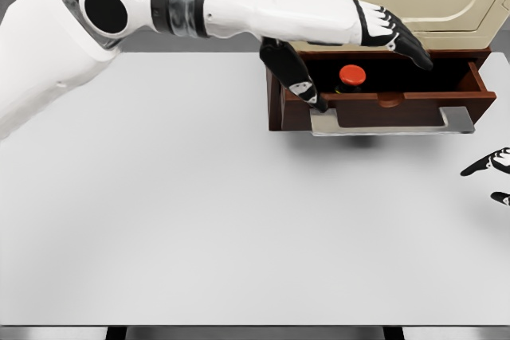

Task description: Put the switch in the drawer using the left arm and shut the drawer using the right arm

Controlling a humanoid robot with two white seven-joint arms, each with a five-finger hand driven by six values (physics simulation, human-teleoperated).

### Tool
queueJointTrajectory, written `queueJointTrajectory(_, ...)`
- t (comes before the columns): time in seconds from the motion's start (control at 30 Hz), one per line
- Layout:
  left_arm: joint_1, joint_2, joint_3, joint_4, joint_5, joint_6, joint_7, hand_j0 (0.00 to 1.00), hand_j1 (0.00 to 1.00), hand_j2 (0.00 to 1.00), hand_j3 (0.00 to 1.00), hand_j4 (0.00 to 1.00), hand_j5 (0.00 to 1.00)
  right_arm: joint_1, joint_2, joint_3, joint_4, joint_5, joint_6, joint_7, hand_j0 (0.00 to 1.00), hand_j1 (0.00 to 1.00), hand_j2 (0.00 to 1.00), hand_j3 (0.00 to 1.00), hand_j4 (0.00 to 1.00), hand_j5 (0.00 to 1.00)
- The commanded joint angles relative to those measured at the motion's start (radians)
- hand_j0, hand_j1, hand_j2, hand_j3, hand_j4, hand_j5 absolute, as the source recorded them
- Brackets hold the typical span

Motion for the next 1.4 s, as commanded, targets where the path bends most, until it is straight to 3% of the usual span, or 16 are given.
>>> queueJointTrajectory(0.0, 0.0, 0.08, -0.106, -0.109, 0.312, 0.148, 0.001, 0.96, 0.96, 0.96, 0.96, 0.96, 0.96, 0.0, -0.001, 0.0, 0.0, -0.007, 0.003, 0.0, 0.69, 0.69, 0.69, 0.69, 0.69, 0.69)
queueJointTrajectory(0.07, -0.002, 0.081, -0.104, -0.106, 0.307, 0.339, 0.001, 0.96, 0.96, 0.96, 0.96, 0.96, 0.96, 0.0, -0.001, 0.0, 0.0, -0.007, 0.003, 0.0, 0.69, 0.69, 0.69, 0.69, 0.69, 0.69)
queueJointTrajectory(0.13, -0.005, 0.092, -0.103, -0.113, 0.312, 0.405, 0.001, 0.96, 0.96, 0.96, 0.96, 0.96, 0.96, 0.002, -0.001, 0.0, 0.0, -0.007, 0.003, 0.0, 0.69, 0.69, 0.69, 0.69, 0.69, 0.69)
queueJointTrajectory(0.2, -0.037, 0.083, -0.095, -0.204, 0.306, 0.678, 0.001, 0.96, 0.96, 0.96, 0.96, 0.96, 0.96, 0.002, -0.001, 0.001, 0.0, -0.007, 0.003, 0.0, 0.69, 0.69, 0.69, 0.69, 0.69, 0.69)
queueJointTrajectory(0.37, -0.051, 0.069, -0.077, -0.213, 0.31, 0.833, 0.016, 0.97, 0.97, 0.97, 0.97, 0.97, 0.97, 0.002, -0.003, 0.001, 0.0, -0.007, 0.003, 0.0, 0.69, 0.69, 0.69, 0.69, 0.69, 0.69)
queueJointTrajectory(0.43, -0.052, 0.069, -0.037, -0.212, 0.312, 0.887, 0.016, 0.96, 0.96, 0.96, 0.96, 0.96, 0.96, 0.003, -0.001, 0.0, 0.0, -0.007, 0.003, 0.0, 0.68, 0.68, 0.68, 0.68, 0.68, 0.68)
queueJointTrajectory(0.6, -0.049, 0.06, -0.026, -0.199, 0.304, 0.916, 0.147, 0.96, 0.96, 0.96, 0.96, 0.96, 0.96, 0.008, -0.001, -0.005, 0.0, -0.007, 0.003, 0.0, 0.68, 0.68, 0.68, 0.68, 0.68, 0.68)
queueJointTrajectory(0.73, -0.049, 0.023, -0.032, -0.089, 0.301, 0.921, 0.15, 0.96, 0.96, 0.96, 0.96, 0.96, 0.96, 0.029, -0.003, -0.04, 0.0, -0.007, 0.003, 0.0, 0.68, 0.68, 0.68, 0.68, 0.68, 0.68)
queueJointTrajectory(1.0, -0.021, 0.054, -0.06, -0.163, 0.3, 0.911, 0.148, 0.97, 0.97, 0.97, 0.97, 0.97, 0.97, 0.054, -0.012, -0.042, 0.0, -0.007, 0.003, 0.0, 0.68, 0.68, 0.68, 0.68, 0.68, 0.68)
queueJointTrajectory(1.37, 0.008, 0.04, -0.084, -0.089, 0.298, 0.919, 0.148, 0.97, 0.97, 0.97, 0.97, 0.97, 0.97, 0.046, -0.041, -0.033, -0.002, -0.007, 0.003, 0.0, 0.68, 0.68, 0.68, 0.68, 0.68, 0.68)
